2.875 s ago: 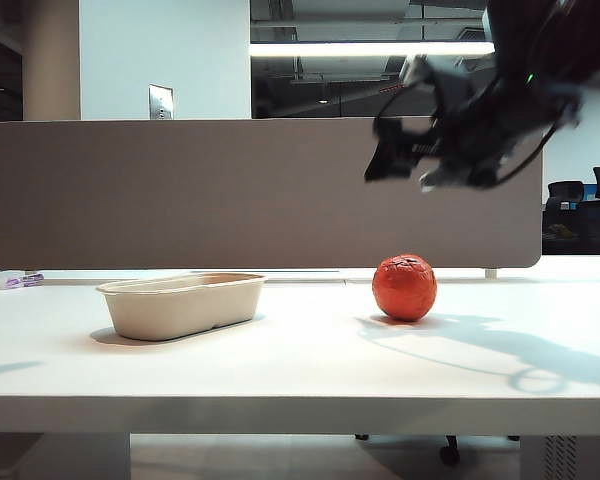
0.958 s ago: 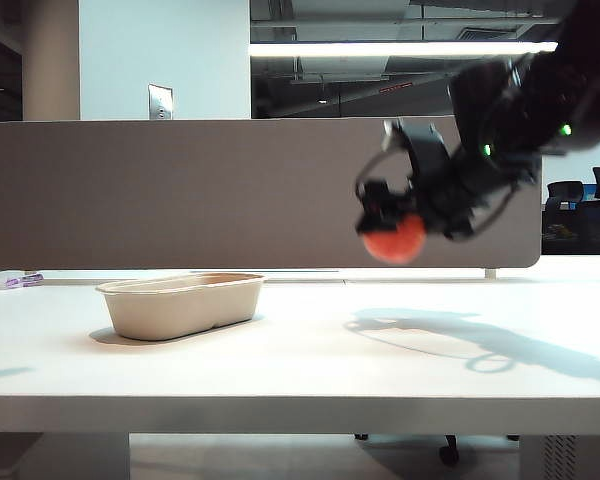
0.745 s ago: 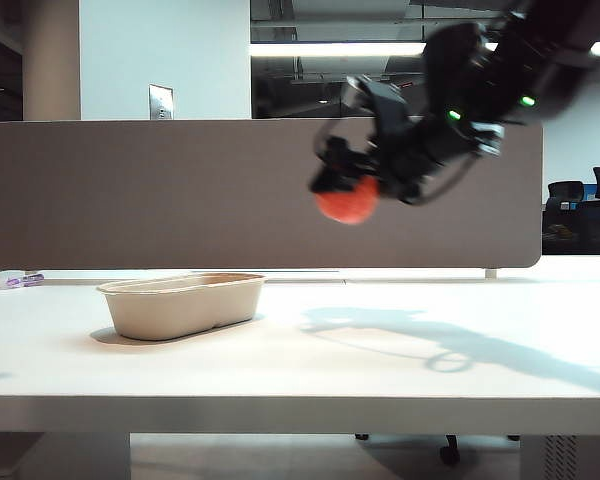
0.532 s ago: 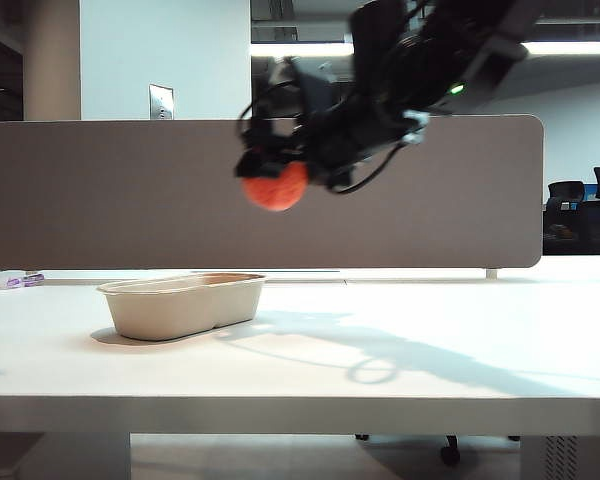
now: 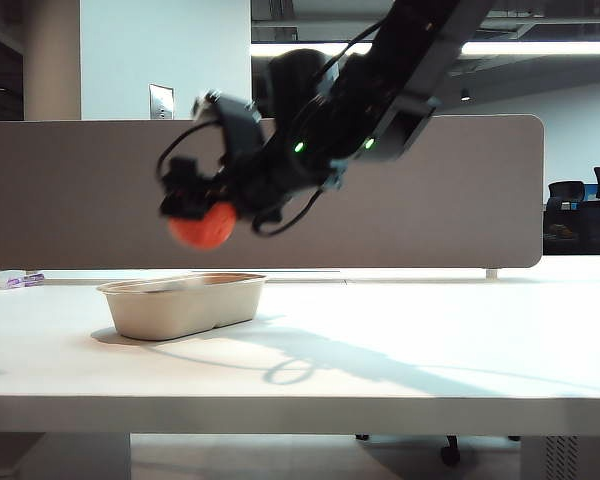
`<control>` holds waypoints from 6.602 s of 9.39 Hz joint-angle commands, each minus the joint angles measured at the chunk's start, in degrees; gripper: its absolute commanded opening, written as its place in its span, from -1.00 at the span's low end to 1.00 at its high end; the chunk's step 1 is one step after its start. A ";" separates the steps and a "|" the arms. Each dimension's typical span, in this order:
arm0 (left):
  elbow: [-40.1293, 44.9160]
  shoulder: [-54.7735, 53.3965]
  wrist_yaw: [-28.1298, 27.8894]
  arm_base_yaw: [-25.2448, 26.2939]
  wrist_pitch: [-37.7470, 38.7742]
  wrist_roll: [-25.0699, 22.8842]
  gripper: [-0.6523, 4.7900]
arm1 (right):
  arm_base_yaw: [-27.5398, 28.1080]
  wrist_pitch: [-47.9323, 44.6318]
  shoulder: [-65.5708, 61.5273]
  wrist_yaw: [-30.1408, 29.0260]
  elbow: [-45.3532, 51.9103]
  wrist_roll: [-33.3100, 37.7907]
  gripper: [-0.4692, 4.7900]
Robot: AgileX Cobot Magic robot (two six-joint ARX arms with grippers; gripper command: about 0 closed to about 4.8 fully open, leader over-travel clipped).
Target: Pick up the orange and place it into the paper lunchbox.
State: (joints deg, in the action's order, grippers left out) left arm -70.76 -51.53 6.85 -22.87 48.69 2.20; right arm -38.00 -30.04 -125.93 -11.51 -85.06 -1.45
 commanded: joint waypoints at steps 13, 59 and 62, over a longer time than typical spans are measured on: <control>-0.31 0.02 -0.61 0.07 -0.37 -0.07 -0.78 | -1.18 50.95 19.39 1.57 -1.73 1.16 -0.84; 70.55 51.34 -8.13 19.15 -47.89 -2.64 -0.77 | 0.52 50.51 125.74 34.14 61.31 8.50 -0.84; 70.58 51.34 -8.13 19.12 -47.89 -2.64 -0.77 | 18.38 38.10 125.74 27.61 73.90 8.57 -0.84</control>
State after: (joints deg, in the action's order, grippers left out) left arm -0.30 -0.38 -1.30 -3.70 1.52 -0.43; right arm -22.00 11.42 -0.23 23.16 -12.05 7.03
